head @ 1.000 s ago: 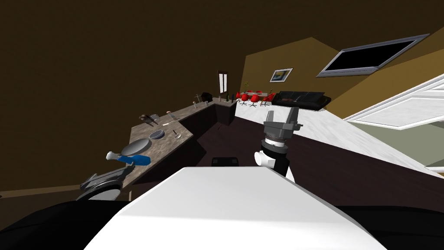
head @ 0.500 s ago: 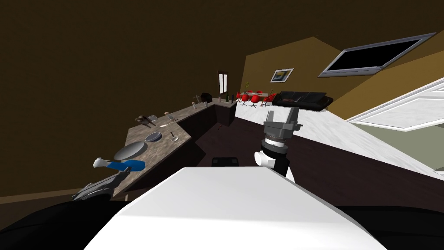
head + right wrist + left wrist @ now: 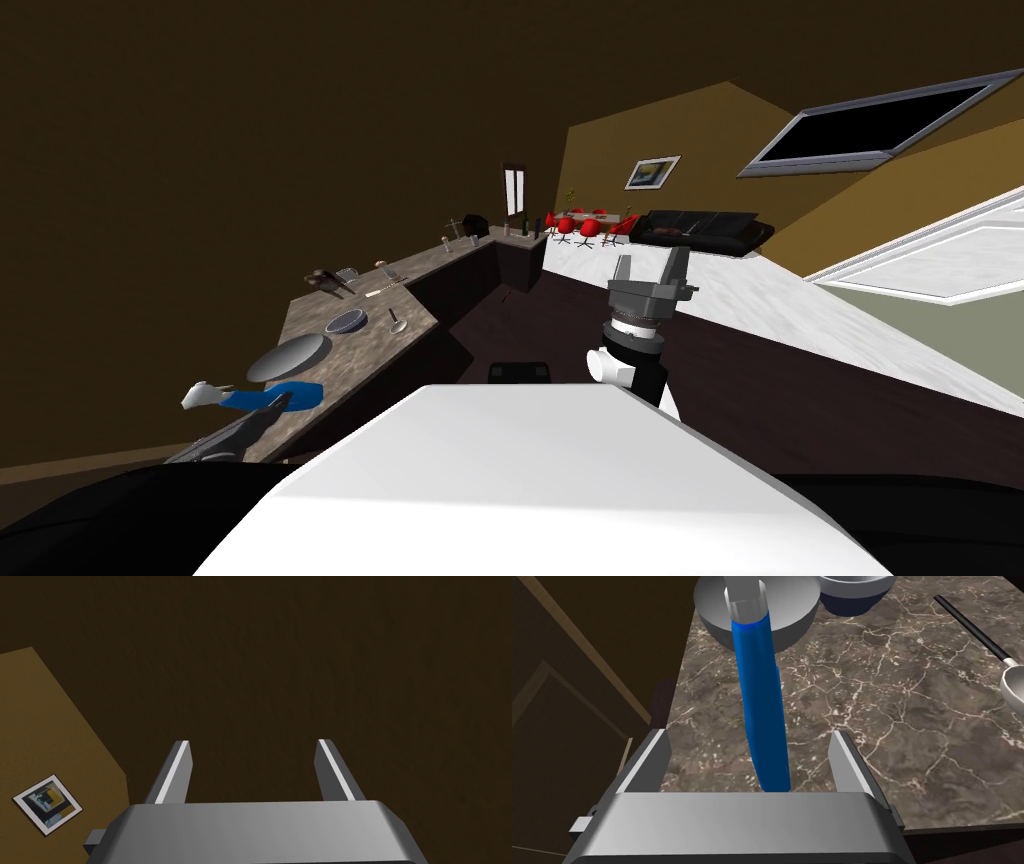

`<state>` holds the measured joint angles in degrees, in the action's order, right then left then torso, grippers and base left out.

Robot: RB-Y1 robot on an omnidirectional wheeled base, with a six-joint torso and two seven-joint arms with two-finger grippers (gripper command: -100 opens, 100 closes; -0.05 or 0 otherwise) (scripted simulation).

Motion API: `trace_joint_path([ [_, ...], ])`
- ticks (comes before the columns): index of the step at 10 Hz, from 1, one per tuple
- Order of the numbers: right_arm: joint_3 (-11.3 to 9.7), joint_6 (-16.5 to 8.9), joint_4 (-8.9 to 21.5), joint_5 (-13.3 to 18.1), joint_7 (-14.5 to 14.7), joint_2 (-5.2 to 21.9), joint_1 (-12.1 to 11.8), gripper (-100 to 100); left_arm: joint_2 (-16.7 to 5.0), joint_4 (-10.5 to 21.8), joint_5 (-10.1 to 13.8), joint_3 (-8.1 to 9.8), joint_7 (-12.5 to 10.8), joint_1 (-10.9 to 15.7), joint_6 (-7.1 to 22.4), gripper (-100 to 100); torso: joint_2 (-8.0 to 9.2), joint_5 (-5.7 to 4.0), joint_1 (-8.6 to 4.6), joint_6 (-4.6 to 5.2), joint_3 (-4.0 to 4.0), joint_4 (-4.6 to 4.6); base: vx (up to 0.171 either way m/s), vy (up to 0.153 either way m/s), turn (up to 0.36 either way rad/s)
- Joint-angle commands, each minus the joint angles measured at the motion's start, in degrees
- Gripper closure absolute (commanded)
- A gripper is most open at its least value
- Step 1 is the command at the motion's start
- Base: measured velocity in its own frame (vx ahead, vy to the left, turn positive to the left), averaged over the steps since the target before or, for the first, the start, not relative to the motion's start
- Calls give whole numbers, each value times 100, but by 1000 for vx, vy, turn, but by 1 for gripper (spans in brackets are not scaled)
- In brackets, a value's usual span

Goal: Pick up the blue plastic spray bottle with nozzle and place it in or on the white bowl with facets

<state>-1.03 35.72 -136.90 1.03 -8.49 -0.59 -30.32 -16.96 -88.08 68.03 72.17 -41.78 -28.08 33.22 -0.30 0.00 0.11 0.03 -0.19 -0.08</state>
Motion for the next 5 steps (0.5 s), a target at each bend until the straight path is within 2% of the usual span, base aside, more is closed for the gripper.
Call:
trace_joint_path([
  [1, 0, 0, 0, 0, 0, 0, 0, 0, -60, 133, 188, 131, -180, 19, 191, -100, 0, 0, 0, 0, 0, 0, 62, 11, 3],
  [3, 0, 0, 0, 0, 0, 0, 0, 0, -142, 288, 424, 273, -363, 32, 394, -100, 9, 1, 4, 0, 5, 2, 51, 24, 5],
  [4, 0, 0, 0, 0, 0, 0, 0, 0, -117, 251, 354, 222, -274, 31, 307, -100, 11, 2, 7, 0, 6, 2, 22, 14, 0],
  [5, 0, 0, 0, 0, 0, 0, 1, 0, -121, 262, 372, 231, -288, 31, 330, 0, 20, 1, 2, 0, 11, 4, 0, 0, 0],
])
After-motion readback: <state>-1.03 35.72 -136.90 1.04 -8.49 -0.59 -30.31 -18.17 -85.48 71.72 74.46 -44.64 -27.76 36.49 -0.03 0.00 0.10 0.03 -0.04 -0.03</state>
